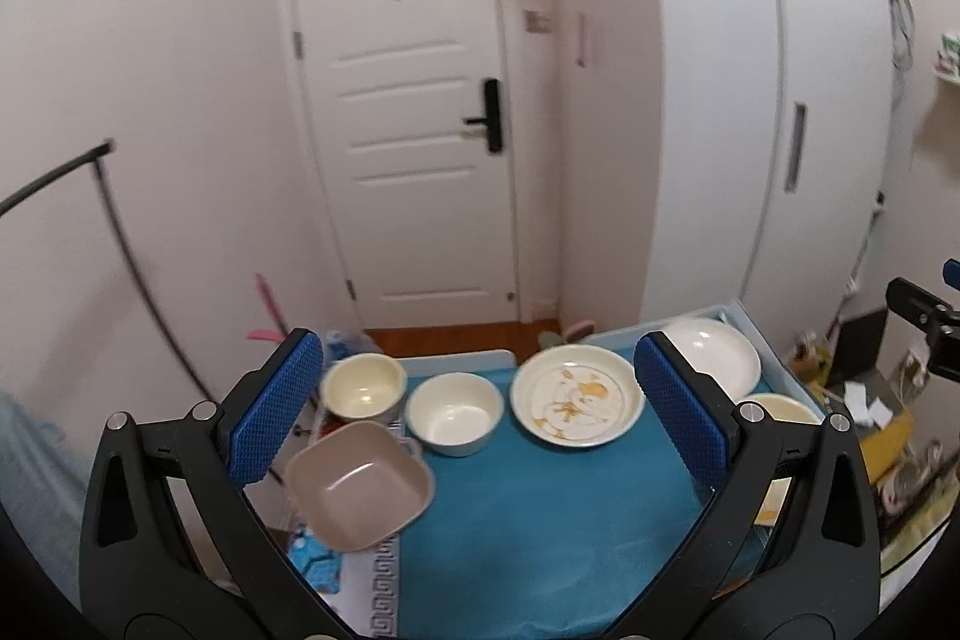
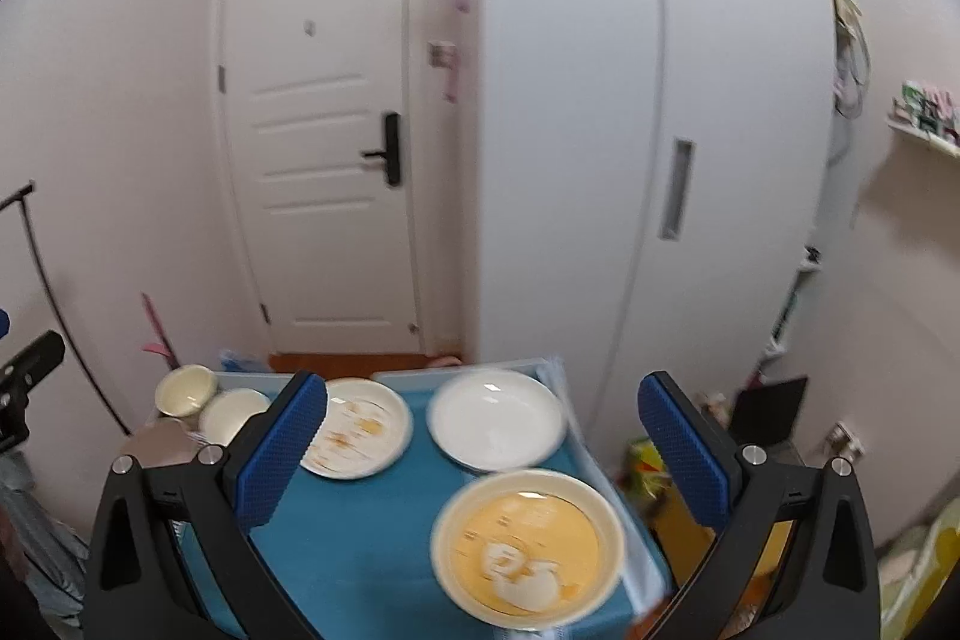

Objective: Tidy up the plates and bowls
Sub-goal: 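Grasp the rim of the large yellow duck plate with both grippers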

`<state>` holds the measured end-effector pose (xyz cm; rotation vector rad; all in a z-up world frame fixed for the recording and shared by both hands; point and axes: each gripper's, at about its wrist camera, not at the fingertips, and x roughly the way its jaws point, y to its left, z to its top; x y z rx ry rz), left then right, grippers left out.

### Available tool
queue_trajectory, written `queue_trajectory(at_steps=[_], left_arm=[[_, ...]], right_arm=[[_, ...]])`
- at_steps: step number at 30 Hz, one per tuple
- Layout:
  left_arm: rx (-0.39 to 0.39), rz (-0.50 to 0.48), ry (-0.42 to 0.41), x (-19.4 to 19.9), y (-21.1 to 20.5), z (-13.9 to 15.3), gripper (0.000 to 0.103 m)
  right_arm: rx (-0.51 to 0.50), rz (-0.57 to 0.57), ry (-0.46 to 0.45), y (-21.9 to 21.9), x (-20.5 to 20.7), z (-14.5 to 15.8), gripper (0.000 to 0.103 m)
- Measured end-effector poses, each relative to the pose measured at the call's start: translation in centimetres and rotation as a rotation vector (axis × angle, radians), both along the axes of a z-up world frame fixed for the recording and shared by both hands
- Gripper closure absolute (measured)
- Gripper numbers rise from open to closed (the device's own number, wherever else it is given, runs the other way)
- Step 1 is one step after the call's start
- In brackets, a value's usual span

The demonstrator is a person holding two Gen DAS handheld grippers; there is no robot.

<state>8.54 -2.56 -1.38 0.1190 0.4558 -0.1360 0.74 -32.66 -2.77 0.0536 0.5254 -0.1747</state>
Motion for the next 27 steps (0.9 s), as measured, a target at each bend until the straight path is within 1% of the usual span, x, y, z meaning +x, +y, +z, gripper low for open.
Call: queue_trajectory(at_steps=[3,6,9,10,12,14,15,17,18,19,20,23,24,25,26,27], left_arm=[[0.008,-0.053,0.048,1.8,-2.3,-1.8,0.0],[0.007,-0.127,0.136,3.7,-5.2,-4.2,0.0],[0.02,-0.193,0.238,5.2,-8.2,-7.1,0.0],[0.018,-0.226,0.287,5.7,-9.3,-8.4,0.0],[0.017,-0.265,0.369,6.4,-11.3,-10.8,0.0],[0.038,-0.27,0.437,7.0,-13.2,-13.5,0.0],[0.043,-0.265,0.462,6.9,-14.2,-14.8,0.0],[0.032,-0.246,0.543,7.2,-15.5,-17.4,0.0],[0.014,-0.246,0.571,7.5,-16.1,-18.4,0.0],[-0.011,-0.242,0.61,7.9,-16.6,-19.6,0.0],[-0.035,-0.236,0.655,8.2,-17.2,-20.9,0.0],[-0.078,-0.197,0.731,8.8,-18.7,-24.0,0.005],[-0.085,-0.187,0.747,8.9,-18.8,-24.7,0.012],[-0.092,-0.171,0.771,9.0,-19.3,-25.7,0.022],[-0.094,-0.159,0.788,9.0,-19.6,-26.2,0.027],[-0.096,-0.144,0.808,8.9,-19.9,-26.8,0.032]], right_arm=[[0.065,-0.002,0.061,-2.6,0.2,-1.9,0.0],[0.139,0.017,0.138,-5.0,0.3,-4.6,0.0],[0.187,0.011,0.221,-7.4,0.4,-7.6,0.0],[0.218,0.017,0.266,-8.5,0.6,-9.0,0.0],[0.279,0.027,0.323,-10.1,0.7,-11.3,0.0],[0.334,0.048,0.368,-11.9,1.0,-13.8,0.0],[0.352,0.055,0.389,-12.6,1.3,-14.6,0.0],[0.417,0.091,0.431,-14.3,2.1,-16.8,0.001],[0.449,0.113,0.449,-15.0,2.4,-17.8,0.005],[0.469,0.13,0.463,-15.7,2.9,-18.5,0.008],[0.495,0.157,0.488,-16.5,3.4,-19.7,0.013],[0.535,0.238,0.548,-17.7,4.8,-22.1,0.02],[0.538,0.256,0.565,-18.0,5.2,-22.8,0.025],[0.545,0.28,0.586,-18.4,5.7,-23.6,0.029],[0.555,0.306,0.611,-18.7,6.3,-24.4,0.036],[0.56,0.322,0.626,-18.9,6.7,-25.0,0.04]])
